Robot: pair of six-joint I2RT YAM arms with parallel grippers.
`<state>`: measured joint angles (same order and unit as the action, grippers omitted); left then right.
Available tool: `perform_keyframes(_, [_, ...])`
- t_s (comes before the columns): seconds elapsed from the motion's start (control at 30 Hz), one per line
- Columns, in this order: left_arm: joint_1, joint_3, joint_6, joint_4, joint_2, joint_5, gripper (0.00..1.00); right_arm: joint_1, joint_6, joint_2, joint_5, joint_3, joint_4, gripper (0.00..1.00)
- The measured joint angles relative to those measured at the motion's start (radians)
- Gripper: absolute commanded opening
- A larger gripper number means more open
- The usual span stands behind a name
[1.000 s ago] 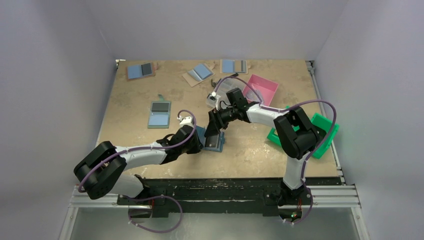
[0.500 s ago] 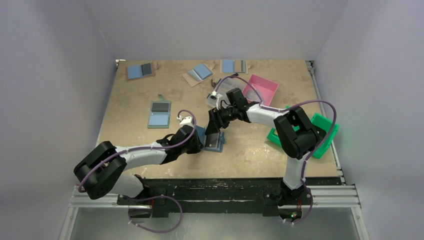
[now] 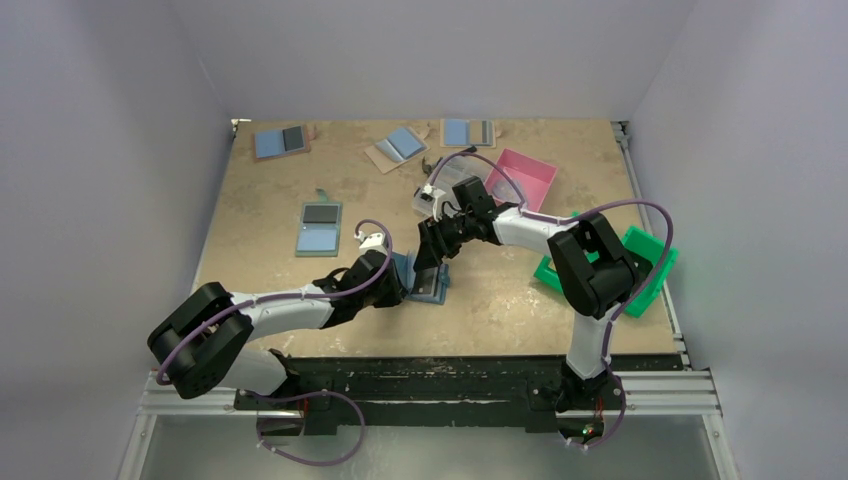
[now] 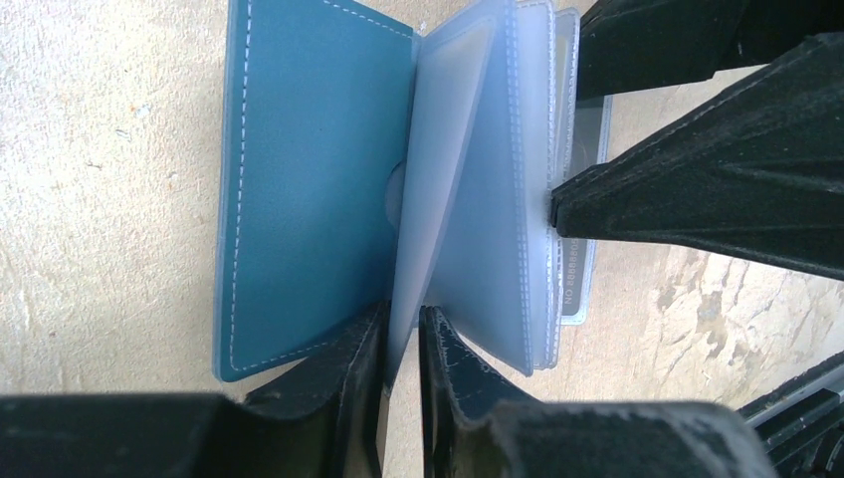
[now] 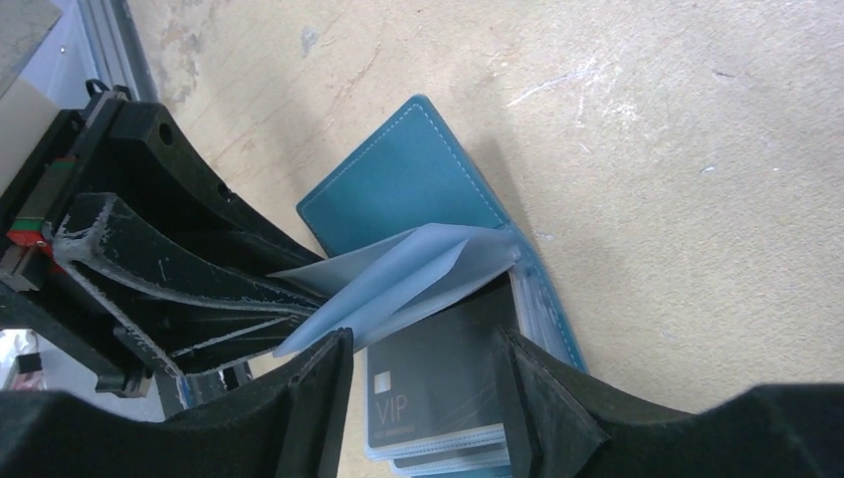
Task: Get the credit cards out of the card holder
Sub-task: Remove the credit card from the card holder.
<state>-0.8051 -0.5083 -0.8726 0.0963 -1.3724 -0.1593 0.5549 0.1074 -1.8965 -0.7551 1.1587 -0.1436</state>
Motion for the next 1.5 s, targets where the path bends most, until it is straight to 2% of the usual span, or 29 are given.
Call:
perform_keyframes(0.53, [0.000,0.000,-0.004,-0.012,0.060,0.000,0.24,0.000,-0.031,-0.009,0.030,0.022,-0.037,0.57])
perform_keyframes(1.1, [0.006,0.000,-0.006,-0.023,0.141,0.000,0.45,0.000,-0.037,-0.010,0.025,0.025,-0.044,0.57])
perform_keyframes(1.5, [0.006,-0.011,0.002,-0.023,0.100,0.019,0.45,-0.001,-0.037,-0.016,0.005,0.025,-0.044,0.58])
